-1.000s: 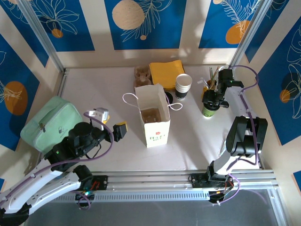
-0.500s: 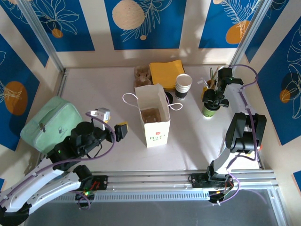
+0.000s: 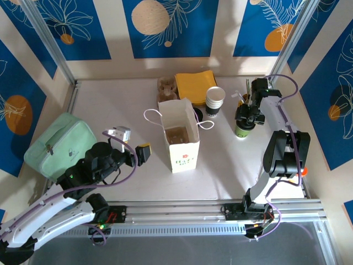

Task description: Pack the takeout coffee

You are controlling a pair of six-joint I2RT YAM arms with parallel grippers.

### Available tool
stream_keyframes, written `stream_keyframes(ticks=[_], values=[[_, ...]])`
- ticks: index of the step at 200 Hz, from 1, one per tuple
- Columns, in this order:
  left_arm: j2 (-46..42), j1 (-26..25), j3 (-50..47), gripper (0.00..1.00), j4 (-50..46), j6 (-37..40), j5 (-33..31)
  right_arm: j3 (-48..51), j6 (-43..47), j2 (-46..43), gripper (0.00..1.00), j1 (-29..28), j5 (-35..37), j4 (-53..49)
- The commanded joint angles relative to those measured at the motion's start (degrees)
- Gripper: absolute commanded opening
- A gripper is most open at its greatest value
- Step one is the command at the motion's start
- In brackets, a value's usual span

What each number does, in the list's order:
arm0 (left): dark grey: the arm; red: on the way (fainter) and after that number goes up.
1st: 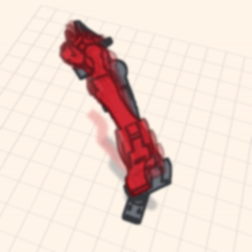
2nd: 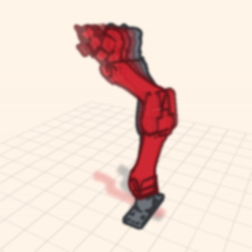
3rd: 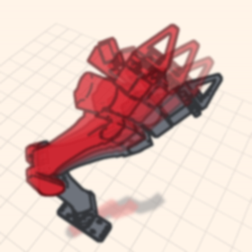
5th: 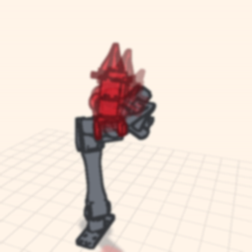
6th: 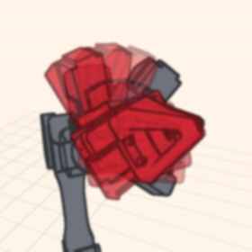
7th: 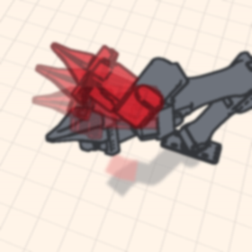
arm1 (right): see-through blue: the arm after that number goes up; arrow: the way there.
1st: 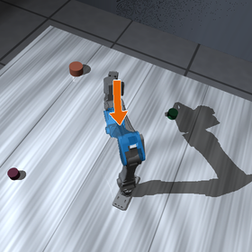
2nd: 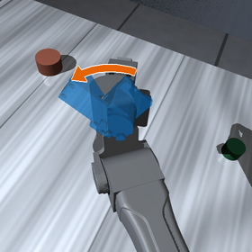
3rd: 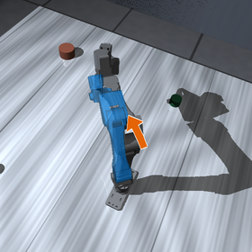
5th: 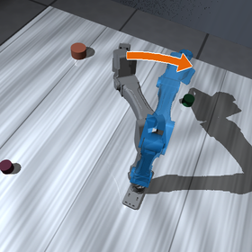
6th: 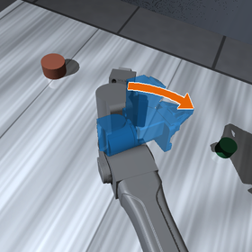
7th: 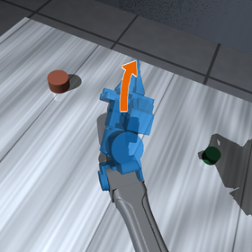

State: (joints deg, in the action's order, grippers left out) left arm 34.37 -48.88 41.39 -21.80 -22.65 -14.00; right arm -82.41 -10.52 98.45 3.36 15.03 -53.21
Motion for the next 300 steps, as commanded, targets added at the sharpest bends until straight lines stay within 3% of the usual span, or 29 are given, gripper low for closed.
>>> stream_keyframes(ticks=[1, 109, 168, 300], values=[[0.2, 0.0, 0.0, 0.97, 1.8, -0.6, -0.9, -0.6, -1.3, -0.8, 0.71, -2.3, -2.5, -4.3], [-0.6, 0.0, 0.3, 0.97, 0.4, -1.0, -1.2, 3.5, -2.1, -6.0, 0.73, -11.9, -4.4, -6.0], [-0.7, 0.0, 0.3, 0.97, 0.3, -1.4, -1.0, 6.0, -3.3, -7.3, 0.75, -17.1, -2.1, -7.2], [-1.8, 0.0, -0.4, 0.97, -0.6, -2.8, -1.5, 3.7, -2.7, -6.3, 0.84, -18.8, -3.4, -12.3]])
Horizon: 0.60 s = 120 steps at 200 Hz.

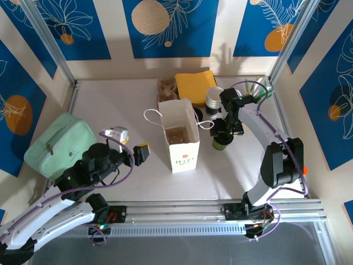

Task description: Pack the takeout coffee

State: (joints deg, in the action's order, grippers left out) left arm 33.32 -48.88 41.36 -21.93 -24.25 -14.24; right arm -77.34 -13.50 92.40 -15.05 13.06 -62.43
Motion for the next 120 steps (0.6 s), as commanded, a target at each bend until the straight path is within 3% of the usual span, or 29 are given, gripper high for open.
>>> stream_keyframes(ticks=[1, 120], values=[[-0.8, 0.0, -0.5, 0.97, -0.5, -1.2, -1.2, -1.3, 0.3, -0.2, 0.84, -0.4, -1.5, -3.0], [-0.2, 0.0, -0.8, 0.97, -0.4, -1.7, -1.5, -3.9, 2.4, 0.9, 0.84, 0.4, -0.9, -4.2]])
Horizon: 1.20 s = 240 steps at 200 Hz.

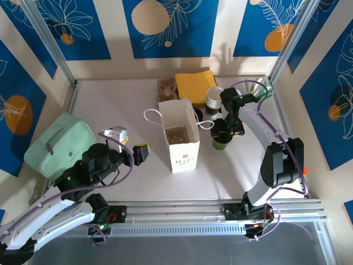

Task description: Pack the takeout coffee

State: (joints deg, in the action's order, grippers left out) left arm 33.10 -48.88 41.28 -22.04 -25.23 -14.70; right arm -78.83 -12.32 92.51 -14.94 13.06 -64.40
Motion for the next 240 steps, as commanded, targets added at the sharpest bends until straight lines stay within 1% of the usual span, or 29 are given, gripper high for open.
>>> stream_keyframes(ticks=[1, 85, 160, 240], values=[[0.0, 0.0, -0.7, 0.97, -0.3, -0.7, -1.0, -2.4, 1.2, 0.8, 0.84, 0.3, -0.9, -2.2], [0.4, 0.0, -0.6, 0.97, -0.1, -0.7, -1.2, -2.3, 1.9, 2.0, 0.84, 0.8, -1.7, -1.1], [0.5, 0.0, -0.9, 0.97, -0.1, -0.8, -1.2, -2.0, 1.7, 2.8, 0.80, 0.7, -2.3, -0.7], [0.5, 0.0, -1.0, 0.97, -0.3, -0.9, -1.3, -1.5, 1.5, 3.7, 0.79, -0.2, -0.8, -1.0]])
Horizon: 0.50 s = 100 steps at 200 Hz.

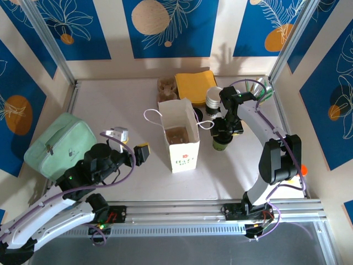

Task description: Pack the takeout coffee

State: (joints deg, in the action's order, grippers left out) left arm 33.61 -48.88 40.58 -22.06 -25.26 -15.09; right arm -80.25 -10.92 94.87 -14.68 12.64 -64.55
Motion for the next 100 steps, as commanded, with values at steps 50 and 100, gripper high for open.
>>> stream_keyframes(ticks=[50, 100], values=[[0.0, 0.0, -0.3, 0.97, -0.6, -0.8, -1.2, 0.5, 0.2, 2.7, 0.80, -1.2, 0.3, -0.8], [0.0, 0.0, 0.2, 0.97, -0.7, -0.6, -1.3, 0.9, -0.1, 3.8, 0.75, -1.8, 0.3, -0.8]])
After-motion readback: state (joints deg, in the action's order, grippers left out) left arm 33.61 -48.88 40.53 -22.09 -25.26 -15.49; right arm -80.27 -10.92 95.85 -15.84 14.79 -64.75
